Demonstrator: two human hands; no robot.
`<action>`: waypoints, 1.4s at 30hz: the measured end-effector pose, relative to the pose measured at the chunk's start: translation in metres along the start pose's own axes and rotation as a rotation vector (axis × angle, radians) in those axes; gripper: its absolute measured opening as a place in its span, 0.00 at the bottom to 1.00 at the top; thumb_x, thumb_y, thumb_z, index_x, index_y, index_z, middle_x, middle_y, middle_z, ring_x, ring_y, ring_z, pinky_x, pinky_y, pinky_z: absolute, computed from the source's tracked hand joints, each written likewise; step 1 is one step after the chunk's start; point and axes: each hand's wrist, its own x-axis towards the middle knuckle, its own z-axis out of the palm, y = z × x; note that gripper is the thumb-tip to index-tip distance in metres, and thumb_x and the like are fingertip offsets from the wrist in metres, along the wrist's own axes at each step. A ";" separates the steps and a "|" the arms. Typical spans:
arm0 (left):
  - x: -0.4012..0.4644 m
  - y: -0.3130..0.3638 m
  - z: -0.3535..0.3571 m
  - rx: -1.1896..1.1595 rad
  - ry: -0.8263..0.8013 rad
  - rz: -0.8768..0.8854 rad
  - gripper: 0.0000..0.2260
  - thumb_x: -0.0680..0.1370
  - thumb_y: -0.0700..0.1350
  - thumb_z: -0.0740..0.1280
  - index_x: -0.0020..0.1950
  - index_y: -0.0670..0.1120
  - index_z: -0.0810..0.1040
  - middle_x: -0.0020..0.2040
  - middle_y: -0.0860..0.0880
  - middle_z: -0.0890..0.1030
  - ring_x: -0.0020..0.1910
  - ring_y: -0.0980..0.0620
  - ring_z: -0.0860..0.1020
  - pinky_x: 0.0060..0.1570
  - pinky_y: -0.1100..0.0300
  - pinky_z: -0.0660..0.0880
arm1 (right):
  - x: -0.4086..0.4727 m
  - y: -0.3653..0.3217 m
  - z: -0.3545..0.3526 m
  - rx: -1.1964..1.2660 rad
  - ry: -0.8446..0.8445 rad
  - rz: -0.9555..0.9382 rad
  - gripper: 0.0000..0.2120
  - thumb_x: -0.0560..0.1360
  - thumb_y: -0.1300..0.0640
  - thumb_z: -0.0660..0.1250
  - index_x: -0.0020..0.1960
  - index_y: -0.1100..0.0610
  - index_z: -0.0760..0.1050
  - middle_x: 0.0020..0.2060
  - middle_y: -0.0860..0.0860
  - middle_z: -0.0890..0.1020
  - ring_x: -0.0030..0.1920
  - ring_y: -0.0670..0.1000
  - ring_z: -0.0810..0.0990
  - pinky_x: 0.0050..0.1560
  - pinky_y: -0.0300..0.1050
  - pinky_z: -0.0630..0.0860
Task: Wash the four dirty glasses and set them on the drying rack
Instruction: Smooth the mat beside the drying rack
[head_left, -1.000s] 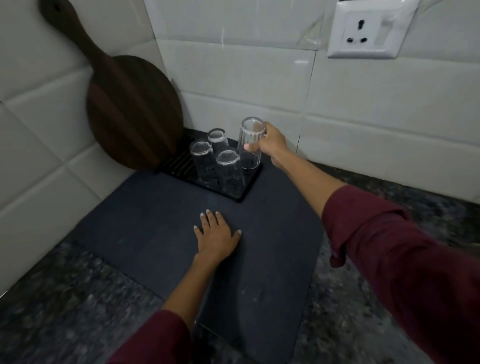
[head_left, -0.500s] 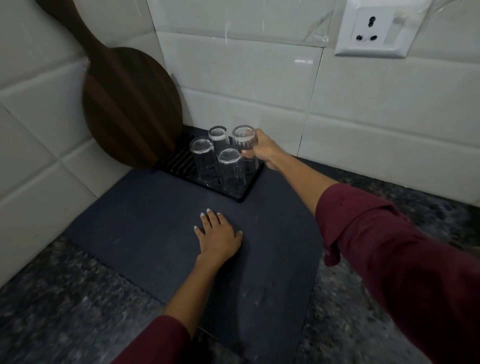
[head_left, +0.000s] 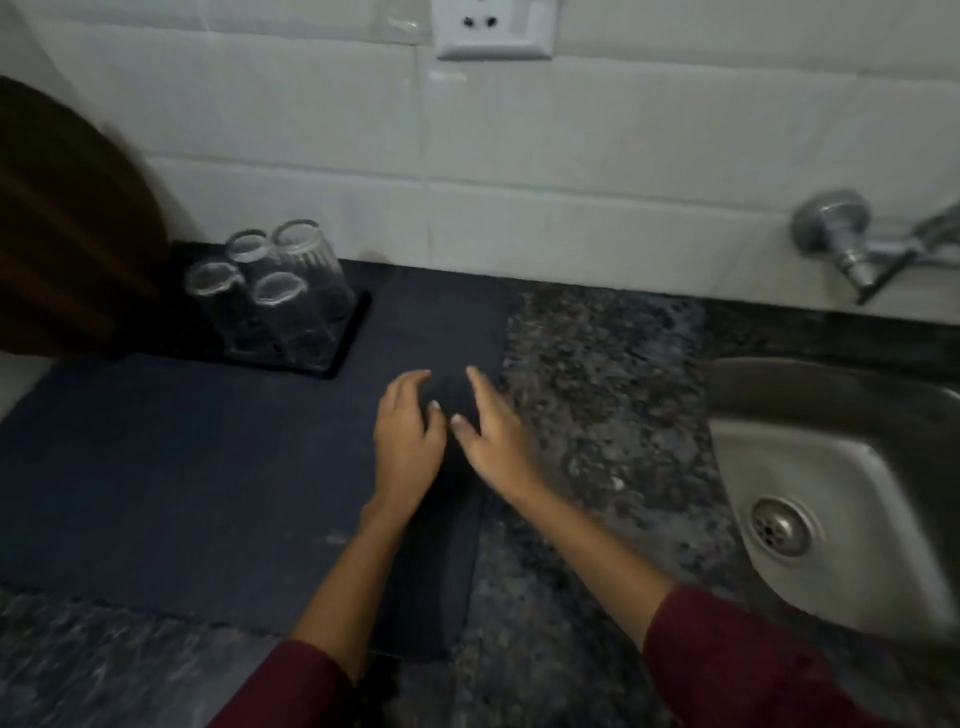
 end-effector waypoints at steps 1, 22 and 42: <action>-0.002 0.009 0.006 -0.028 0.009 0.027 0.16 0.78 0.35 0.62 0.66 0.39 0.72 0.64 0.42 0.75 0.64 0.45 0.72 0.61 0.61 0.64 | -0.021 0.013 -0.002 -0.115 -0.047 -0.018 0.29 0.80 0.57 0.58 0.76 0.61 0.51 0.76 0.56 0.55 0.77 0.52 0.53 0.75 0.41 0.49; -0.019 0.185 0.150 -0.065 -0.365 0.234 0.14 0.77 0.36 0.63 0.63 0.38 0.75 0.56 0.39 0.81 0.56 0.43 0.78 0.55 0.59 0.70 | -0.104 0.151 -0.275 -0.054 0.357 0.527 0.28 0.81 0.46 0.51 0.76 0.60 0.54 0.76 0.56 0.59 0.76 0.55 0.57 0.74 0.49 0.53; 0.033 0.369 0.285 -0.445 -0.198 -0.153 0.16 0.83 0.49 0.56 0.52 0.39 0.76 0.46 0.39 0.80 0.40 0.42 0.83 0.42 0.47 0.82 | -0.082 0.173 -0.402 1.524 0.448 0.701 0.21 0.81 0.62 0.50 0.71 0.71 0.58 0.71 0.68 0.64 0.72 0.65 0.63 0.74 0.56 0.58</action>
